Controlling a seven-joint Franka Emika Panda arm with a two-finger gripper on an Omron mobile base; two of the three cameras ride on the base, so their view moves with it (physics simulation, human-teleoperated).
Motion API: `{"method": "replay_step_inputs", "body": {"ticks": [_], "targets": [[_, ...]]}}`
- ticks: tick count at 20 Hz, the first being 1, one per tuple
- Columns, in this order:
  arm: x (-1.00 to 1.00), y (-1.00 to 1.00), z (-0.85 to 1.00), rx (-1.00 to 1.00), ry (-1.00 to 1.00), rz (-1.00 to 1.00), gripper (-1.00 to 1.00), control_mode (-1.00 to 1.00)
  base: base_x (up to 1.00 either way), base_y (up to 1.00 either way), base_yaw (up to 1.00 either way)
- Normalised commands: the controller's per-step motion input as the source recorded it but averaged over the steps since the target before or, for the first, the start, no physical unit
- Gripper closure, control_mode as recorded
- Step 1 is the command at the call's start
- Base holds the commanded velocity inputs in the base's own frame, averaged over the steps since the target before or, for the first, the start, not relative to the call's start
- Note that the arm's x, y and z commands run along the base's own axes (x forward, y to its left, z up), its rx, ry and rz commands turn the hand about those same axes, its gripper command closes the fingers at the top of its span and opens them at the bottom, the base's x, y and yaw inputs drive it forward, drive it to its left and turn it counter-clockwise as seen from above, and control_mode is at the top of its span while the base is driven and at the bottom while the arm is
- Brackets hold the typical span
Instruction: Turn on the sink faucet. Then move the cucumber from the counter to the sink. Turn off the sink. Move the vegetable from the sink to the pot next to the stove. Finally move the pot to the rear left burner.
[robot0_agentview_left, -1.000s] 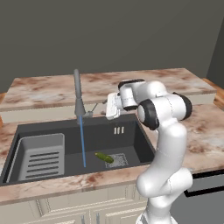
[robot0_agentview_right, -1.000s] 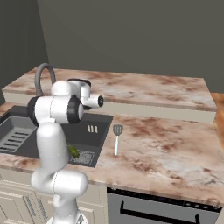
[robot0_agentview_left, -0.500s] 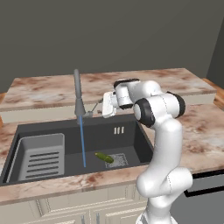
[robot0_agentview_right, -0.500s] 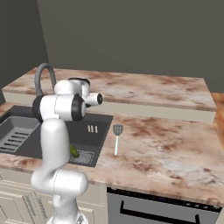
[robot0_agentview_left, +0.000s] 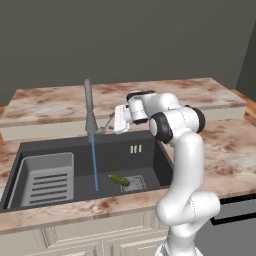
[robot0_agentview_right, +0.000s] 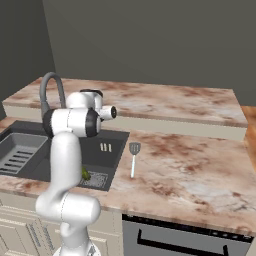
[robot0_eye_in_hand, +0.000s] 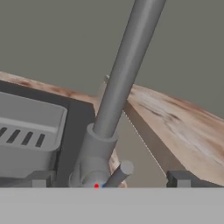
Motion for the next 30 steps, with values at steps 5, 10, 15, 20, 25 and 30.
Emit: {"method": "replay_step_inputs", "body": {"ticks": [5,10,15,20,25,30], "targets": [[0.19,0.05,-0.11,0.00,0.00,0.01,-1.00,-1.00,0.00,0.00,0.00],[0.17,0.02,-0.10,0.00,0.00,0.01,-1.00,-1.00,0.00,0.00,0.00],[0.15,0.02,-0.09,0.00,0.00,0.01,-1.00,-1.00,0.00,0.00,0.00],[0.04,0.10,-0.08,0.00,0.00,0.02,-1.00,-1.00,0.00,0.00,0.00],[0.00,0.23,-0.02,0.00,0.00,0.04,-1.00,-1.00,0.00,0.00,0.00],[0.00,0.30,0.00,0.00,0.00,0.03,-1.00,-1.00,0.00,0.00,0.00]]}}
